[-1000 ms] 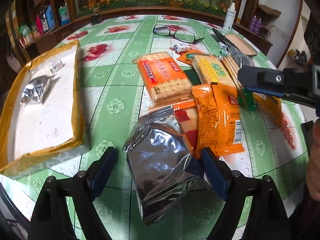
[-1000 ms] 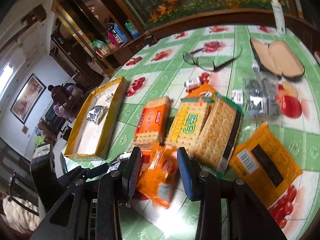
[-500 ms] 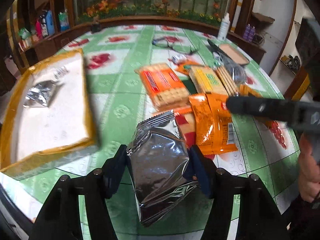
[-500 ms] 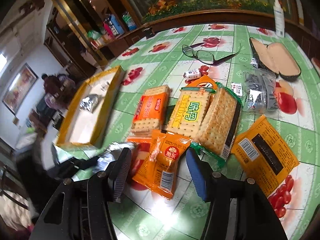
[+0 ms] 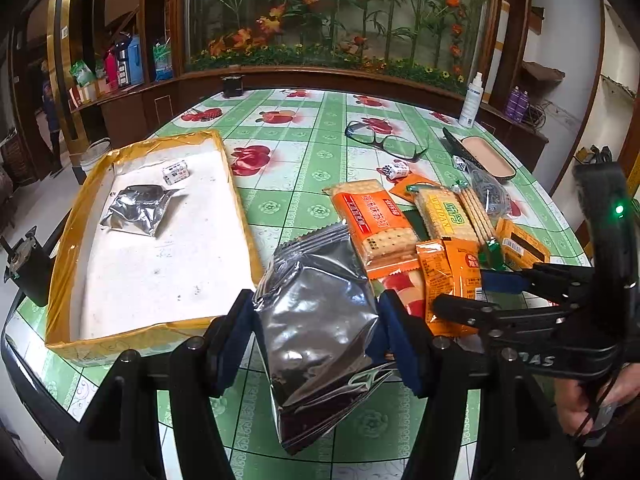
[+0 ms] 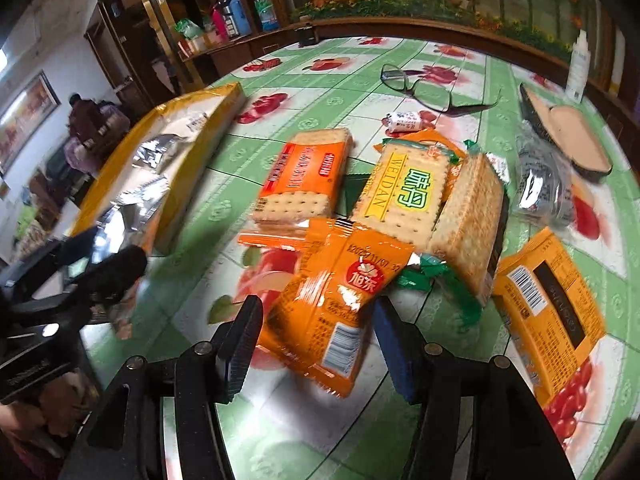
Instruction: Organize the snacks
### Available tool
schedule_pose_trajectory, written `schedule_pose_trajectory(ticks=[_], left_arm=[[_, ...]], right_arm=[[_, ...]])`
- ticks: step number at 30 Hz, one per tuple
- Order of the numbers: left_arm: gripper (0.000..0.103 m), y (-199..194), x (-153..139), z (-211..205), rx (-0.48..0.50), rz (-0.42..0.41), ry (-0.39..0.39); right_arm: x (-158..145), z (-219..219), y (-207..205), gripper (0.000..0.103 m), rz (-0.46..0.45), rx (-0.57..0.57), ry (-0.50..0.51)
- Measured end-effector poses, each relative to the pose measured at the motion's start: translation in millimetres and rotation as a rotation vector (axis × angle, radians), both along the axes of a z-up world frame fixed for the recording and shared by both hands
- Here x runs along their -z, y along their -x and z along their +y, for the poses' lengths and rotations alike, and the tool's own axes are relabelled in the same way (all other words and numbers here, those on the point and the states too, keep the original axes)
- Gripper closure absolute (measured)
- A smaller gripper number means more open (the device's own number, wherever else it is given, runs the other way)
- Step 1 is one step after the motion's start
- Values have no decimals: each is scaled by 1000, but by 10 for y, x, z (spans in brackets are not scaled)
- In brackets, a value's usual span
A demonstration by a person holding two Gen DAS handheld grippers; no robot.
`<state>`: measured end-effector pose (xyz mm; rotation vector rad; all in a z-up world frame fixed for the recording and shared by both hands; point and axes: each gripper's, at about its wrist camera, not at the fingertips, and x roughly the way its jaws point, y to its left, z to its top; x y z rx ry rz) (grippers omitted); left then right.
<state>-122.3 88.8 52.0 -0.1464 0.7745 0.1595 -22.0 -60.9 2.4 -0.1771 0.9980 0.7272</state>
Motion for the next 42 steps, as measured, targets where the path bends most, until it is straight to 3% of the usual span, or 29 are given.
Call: schedule_pose_trajectory(ticks=[2,6,11,21,42], left_arm=[[40,3,7,-13,4,-3,-10],[40,-8,19,1,2,-7,-10],[40,6,11,22,-6,-17,-2],[40,12,-8,24,-4,-21,-1],[40,78,-119,75,-24,-49,7]], right_arm=[[33,19,-3,42,-13,4,8],[46,3,-23,55,-17,8,-12],[-14,-11,5,63,-28,-2,-43],[-140,-72,46,65,-34,-12,-132],[-178,-131,-10,64,12,-13,-195]])
